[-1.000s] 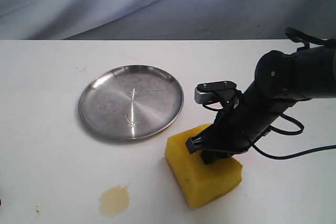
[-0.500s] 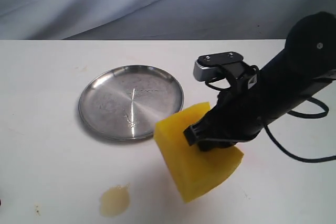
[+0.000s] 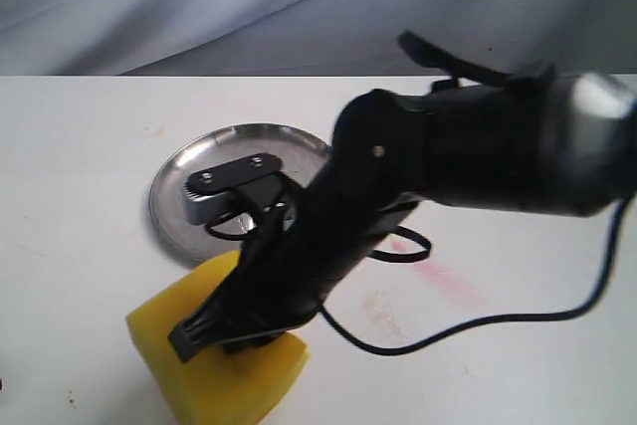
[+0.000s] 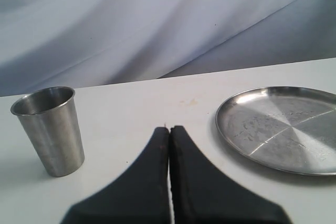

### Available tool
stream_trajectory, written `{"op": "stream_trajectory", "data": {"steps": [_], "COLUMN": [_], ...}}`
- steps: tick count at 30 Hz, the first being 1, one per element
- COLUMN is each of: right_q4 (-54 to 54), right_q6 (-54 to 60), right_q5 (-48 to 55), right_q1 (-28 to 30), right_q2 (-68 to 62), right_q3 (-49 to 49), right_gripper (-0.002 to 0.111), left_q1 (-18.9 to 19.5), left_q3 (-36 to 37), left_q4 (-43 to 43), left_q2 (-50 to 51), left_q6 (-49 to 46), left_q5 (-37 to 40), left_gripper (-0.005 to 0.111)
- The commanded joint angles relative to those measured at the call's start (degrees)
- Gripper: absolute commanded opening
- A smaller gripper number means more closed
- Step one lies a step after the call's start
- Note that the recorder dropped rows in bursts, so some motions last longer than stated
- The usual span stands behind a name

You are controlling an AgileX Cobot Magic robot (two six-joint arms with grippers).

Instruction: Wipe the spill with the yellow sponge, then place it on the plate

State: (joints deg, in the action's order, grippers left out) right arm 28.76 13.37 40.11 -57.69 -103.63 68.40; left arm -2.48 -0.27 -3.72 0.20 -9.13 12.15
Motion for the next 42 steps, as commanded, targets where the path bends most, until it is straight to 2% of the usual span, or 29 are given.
{"op": "stream_trajectory", "data": {"steps": [1,6,9,15,21,28,32,36,42], "right_q4": [0.8,0.5,-1.1,-15.8,-31.5,-36.9,-38.6,-38.0,-22.6], "right_q6": [0.1,-0.3,-0.3,-8.5,-18.4,-21.8,-23.2,-23.9,-16.0], "right_q5": [3.6,8.3,10.3,15.7,17.5,16.5,15.7,13.9,13.0], "right_q1": [-1.8,-1.9,-1.9,-1.9,-0.8,5.3,8.8,10.3,8.4], "right_q2": [-8.2,-15.3,-17.2,-18.6,-16.8,-13.8,-11.3,-9.4,-11.8], "right_q3": [9.0,17.3,18.7,18.5,12.4,1.1,-3.7,-4.3,1.9], "right_gripper": [0.000,0.000,0.000,0.000,0.000,0.000,0.000,0.000,0.000], "left_q1": [-0.3,-0.3,-0.3,-0.3,-0.3,-0.3,-0.3,-0.3,-0.3], "left_q3": [0.3,0.3,0.3,0.3,0.3,0.3,0.3,0.3,0.3], "left_q4": [-0.2,-0.2,-0.2,-0.2,-0.2,-0.2,-0.2,-0.2,-0.2], "left_q2": [-0.2,-0.2,-0.2,-0.2,-0.2,-0.2,-0.2,-0.2,-0.2], "left_q6": [0.0,0.0,0.0,0.0,0.0,0.0,0.0,0.0,0.0], "left_q5": [-0.4,-0.4,-0.4,-0.4,-0.4,-0.4,-0.4,-0.4,-0.4], "left_gripper": [0.000,0.000,0.000,0.000,0.000,0.000,0.000,0.000,0.000]}}
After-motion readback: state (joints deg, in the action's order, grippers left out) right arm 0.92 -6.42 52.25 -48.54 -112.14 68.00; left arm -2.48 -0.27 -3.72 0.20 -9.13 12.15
